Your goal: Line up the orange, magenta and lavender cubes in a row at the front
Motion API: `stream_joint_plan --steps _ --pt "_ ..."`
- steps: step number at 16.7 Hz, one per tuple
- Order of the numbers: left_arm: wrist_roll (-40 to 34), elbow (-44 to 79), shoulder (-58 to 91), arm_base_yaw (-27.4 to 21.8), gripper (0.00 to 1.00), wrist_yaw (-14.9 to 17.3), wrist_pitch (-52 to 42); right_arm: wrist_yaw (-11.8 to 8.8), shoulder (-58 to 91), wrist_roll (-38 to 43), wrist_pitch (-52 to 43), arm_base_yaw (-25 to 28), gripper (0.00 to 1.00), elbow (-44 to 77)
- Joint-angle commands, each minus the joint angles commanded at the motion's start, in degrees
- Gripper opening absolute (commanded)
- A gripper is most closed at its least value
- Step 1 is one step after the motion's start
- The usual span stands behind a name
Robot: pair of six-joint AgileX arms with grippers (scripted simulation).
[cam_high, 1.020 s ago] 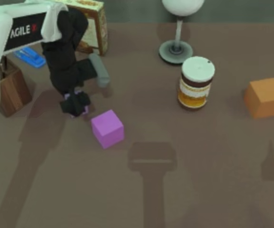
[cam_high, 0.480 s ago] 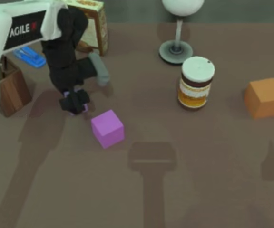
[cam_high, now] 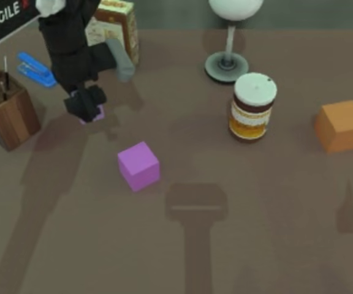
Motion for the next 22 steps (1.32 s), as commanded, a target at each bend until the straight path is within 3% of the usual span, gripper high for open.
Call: stream_joint_plan --steps 6,9,17,19,22 --pt "-0.8 -0.4 -0.1 -2.4 0.0 -0.1 0.2 0.0 0.0 0.0 0.0 0.0 1.0 0.0" --pt "-4.1 -1.4 -1.3 -9.4 0.0 -0.2 0.3 0.0 0.0 0.0 0.0 0.0 1.0 0.0" --pt "-16.0 -6.6 -5.7 -36.9 0.0 -0.3 0.4 0.0 0.0 0.0 0.0 0.0 1.0 0.0" --pt "-17.8 -7.3 -6.6 -40.3 0.0 -0.5 0.7 0.0 0.0 0.0 0.0 0.0 1.0 0.0" --pt "-18.4 -7.5 -7.0 -41.4 0.0 -0.5 0.8 0.0 0.0 0.0 0.0 0.0 1.0 0.0"
